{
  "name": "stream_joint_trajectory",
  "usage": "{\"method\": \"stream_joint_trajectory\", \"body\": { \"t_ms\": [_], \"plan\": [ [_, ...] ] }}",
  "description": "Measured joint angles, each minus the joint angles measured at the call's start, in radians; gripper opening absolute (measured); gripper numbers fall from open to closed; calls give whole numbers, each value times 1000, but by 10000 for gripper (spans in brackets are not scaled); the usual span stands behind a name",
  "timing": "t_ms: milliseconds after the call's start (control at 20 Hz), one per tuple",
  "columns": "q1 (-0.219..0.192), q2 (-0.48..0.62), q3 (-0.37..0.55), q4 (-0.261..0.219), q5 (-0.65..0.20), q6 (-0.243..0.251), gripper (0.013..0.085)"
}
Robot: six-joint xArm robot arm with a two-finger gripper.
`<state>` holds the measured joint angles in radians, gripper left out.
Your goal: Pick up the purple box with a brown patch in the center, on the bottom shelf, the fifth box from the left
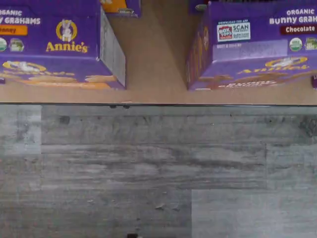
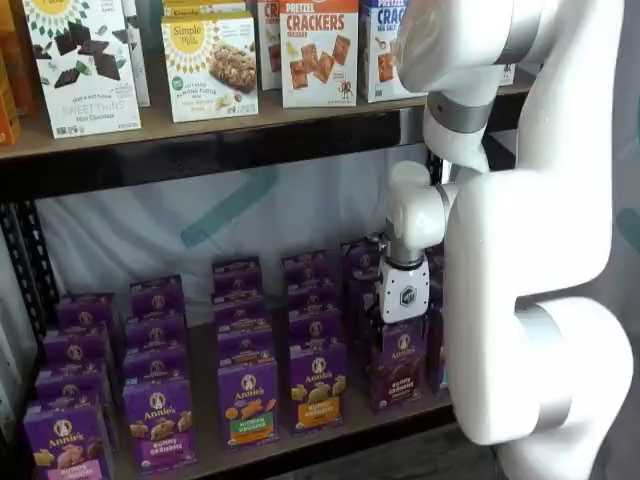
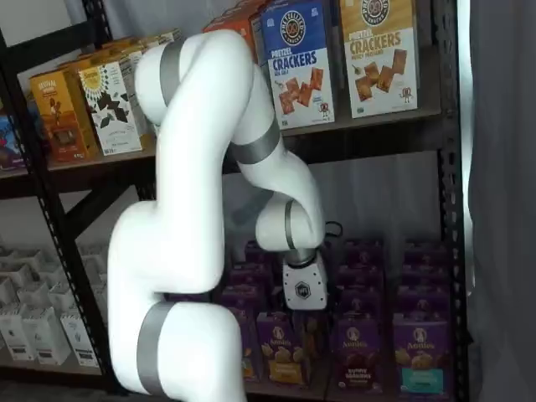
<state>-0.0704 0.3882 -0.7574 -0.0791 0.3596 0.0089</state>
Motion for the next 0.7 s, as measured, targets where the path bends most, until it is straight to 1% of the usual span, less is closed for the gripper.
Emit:
{"method": "stream_joint_trajectory", "body": {
  "t_ms": [350,500,700],
  "plan": [
    [-20,91,-85,-14,-8,-6,850],
    [-25,126,-122,-28,-5,1,850],
    [-32,173,-173,-31,-6,-3,850]
  ]
}}
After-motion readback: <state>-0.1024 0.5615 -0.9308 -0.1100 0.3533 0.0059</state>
